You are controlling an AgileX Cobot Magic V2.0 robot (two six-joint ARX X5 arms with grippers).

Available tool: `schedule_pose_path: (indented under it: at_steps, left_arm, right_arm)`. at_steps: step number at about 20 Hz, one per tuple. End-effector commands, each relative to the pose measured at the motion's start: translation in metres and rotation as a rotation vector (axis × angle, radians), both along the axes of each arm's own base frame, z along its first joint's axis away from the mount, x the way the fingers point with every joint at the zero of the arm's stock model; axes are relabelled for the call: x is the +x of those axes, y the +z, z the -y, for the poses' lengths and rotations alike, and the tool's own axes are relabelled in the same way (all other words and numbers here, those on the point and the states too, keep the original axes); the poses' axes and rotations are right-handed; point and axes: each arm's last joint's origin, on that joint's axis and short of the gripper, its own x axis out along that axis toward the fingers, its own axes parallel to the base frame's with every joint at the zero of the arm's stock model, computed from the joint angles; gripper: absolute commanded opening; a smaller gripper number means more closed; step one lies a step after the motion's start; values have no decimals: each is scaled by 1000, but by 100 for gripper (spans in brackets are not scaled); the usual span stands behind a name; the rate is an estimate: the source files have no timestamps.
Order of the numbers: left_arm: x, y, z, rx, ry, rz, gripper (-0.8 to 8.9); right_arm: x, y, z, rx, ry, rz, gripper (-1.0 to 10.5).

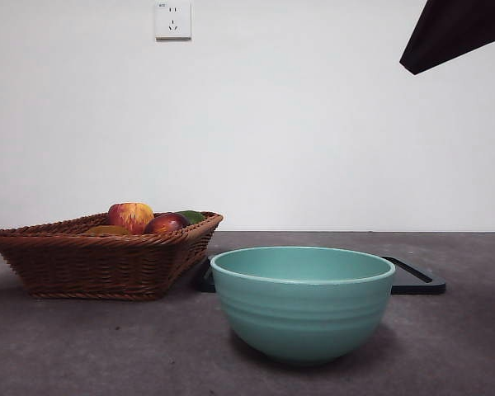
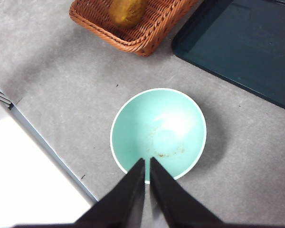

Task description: Pick up the wifruite, put it on the bowl, pick up the plate, put it on desk

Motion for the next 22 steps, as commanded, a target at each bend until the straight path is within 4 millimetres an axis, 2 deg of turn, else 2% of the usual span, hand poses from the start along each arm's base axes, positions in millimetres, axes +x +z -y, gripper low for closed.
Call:
schedule_pose_path:
  at_steps: [1,4,6,8,15,18,22]
  left_arm:
    - [-12,14,-15,31,138,177,7]
    - [-26,10,-31,41,378,333,7]
    - [-31,-8,-36,42,483,406,7]
    - [-33,-34,-39,44,535,431,7]
    - [-34,-134,-41,53,577,351,7]
    - [-33,-163,-41,40,580,311,7]
    - [-32,-186,-41,30,582,274,7]
  right_arm:
    - [0,5,-2,13,10,16,8]
    - [0,5,-2,12,10,16,8]
    - [0,5,-2,13,10,16,8]
    - [0,5,-2,12,10,16,8]
    - [0,5,-2,12,10,16,8]
    - [0,5,-2,12,10,16,8]
    - [0,5,-2,13,10,16,8]
